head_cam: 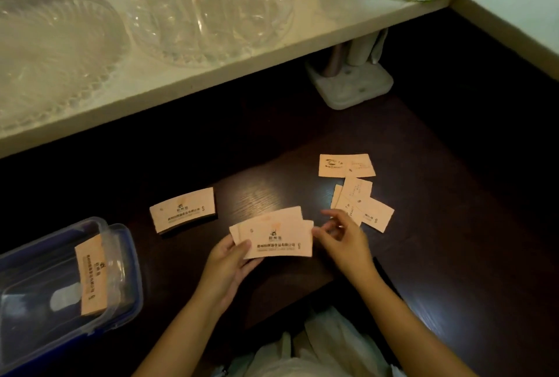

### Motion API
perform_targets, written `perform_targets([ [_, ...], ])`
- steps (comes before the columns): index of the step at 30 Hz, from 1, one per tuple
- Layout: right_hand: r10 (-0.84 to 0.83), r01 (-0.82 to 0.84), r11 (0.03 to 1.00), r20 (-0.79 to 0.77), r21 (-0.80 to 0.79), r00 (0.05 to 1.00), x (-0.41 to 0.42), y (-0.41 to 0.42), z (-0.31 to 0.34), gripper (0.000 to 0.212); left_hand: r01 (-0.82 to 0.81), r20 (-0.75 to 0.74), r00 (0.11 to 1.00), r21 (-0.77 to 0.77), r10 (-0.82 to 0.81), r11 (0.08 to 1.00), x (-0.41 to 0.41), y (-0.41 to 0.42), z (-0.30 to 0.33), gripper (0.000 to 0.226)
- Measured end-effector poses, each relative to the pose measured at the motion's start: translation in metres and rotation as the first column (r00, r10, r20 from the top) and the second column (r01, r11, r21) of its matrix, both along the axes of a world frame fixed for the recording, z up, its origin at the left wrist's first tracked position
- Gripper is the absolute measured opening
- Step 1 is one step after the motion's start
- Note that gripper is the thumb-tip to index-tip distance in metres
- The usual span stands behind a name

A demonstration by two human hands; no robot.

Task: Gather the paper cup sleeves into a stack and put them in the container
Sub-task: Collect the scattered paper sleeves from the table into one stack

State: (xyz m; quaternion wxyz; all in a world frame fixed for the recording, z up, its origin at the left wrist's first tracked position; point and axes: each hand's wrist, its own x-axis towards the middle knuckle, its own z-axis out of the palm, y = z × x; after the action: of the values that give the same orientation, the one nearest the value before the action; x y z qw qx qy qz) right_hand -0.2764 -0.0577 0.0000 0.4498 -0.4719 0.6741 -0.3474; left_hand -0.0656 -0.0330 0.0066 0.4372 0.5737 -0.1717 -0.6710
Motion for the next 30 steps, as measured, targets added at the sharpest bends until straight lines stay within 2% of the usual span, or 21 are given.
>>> perform_targets([
  [2,-0.164,0.155,0.986,-0.168,-0.067,0.972,-0.025,-0.005,-0.005,0.039,-0.029,-0.042,0.999,0.013,0.030,0.999,-0.002,-0.005,-0.001,0.027],
  [3,-0.189,0.162,0.980,-0.306,-0.112,0.933,-0.038,-0.007,-0.008,0.045,-0.044,-0.058,0.997,0.025,0.045,0.999,-0.003,-0.007,-0.001,0.027],
  [5,-0.050,-0.025,0.992,-0.572,-0.122,0.818,-0.059,-0.012,-0.017,0.066,-0.055,-0.069,0.996,0.046,0.058,0.997,-0.005,-0.011,-0.002,0.027],
  [7,0.195,-0.300,0.954,-0.733,-0.013,0.652,-0.072,-0.018,-0.027,0.090,-0.053,-0.067,0.996,0.057,0.056,0.997,-0.009,-0.014,-0.002,0.029],
  [9,0.337,-0.440,0.893,-0.791,0.097,0.510,-0.079,-0.025,-0.035,0.104,-0.053,-0.071,0.996,0.063,0.057,0.997,-0.013,-0.016,-0.001,0.029],
  [11,0.407,-0.476,0.863,-0.793,0.171,0.453,-0.082,-0.031,-0.041,0.104,-0.058,-0.068,0.996,0.074,0.063,0.996,-0.016,-0.017,-0.001,0.027],
  [14,0.451,-0.497,0.841,-0.783,0.212,0.428,-0.084,-0.033,-0.046,0.092,-0.069,-0.051,0.996,0.096,0.074,0.993,-0.015,-0.016,-0.001,0.023],
  [20,0.430,-0.548,0.818,-0.818,0.175,0.381,-0.079,-0.025,-0.044,0.071,-0.085,-0.052,0.995,0.089,0.090,0.992,-0.016,-0.021,0.003,0.022],
  [23,0.470,-0.573,0.795,-0.797,0.196,0.379,-0.079,-0.027,-0.028,0.059,-0.111,-0.063,0.991,0.085,0.117,0.990,-0.020,-0.026,0.007,0.019],
  [25,0.373,-0.618,0.785,-0.827,0.038,0.421,-0.079,-0.028,-0.008,0.040,-0.119,-0.061,0.990,0.081,0.124,0.990,-0.021,-0.029,0.008,0.018],
  [27,0.153,-0.580,0.779,-0.825,-0.239,0.545,-0.080,-0.032,0.013,0.017,-0.124,-0.053,0.990,0.078,0.128,0.989,-0.022,-0.030,0.009,0.018],
  [28,0.054,-0.510,0.787,-0.785,-0.347,0.617,-0.081,-0.036,0.024,0.011,-0.130,-0.048,0.990,0.078,0.134,0.988,-0.021,-0.031,0.009,0.018],
  [30,-0.093,-0.255,0.839,-0.588,-0.481,0.804,-0.082,-0.045,0.044,0.005,-0.145,-0.043,0.988,0.078,0.148,0.986,-0.021,-0.030,0.008,0.018],
])
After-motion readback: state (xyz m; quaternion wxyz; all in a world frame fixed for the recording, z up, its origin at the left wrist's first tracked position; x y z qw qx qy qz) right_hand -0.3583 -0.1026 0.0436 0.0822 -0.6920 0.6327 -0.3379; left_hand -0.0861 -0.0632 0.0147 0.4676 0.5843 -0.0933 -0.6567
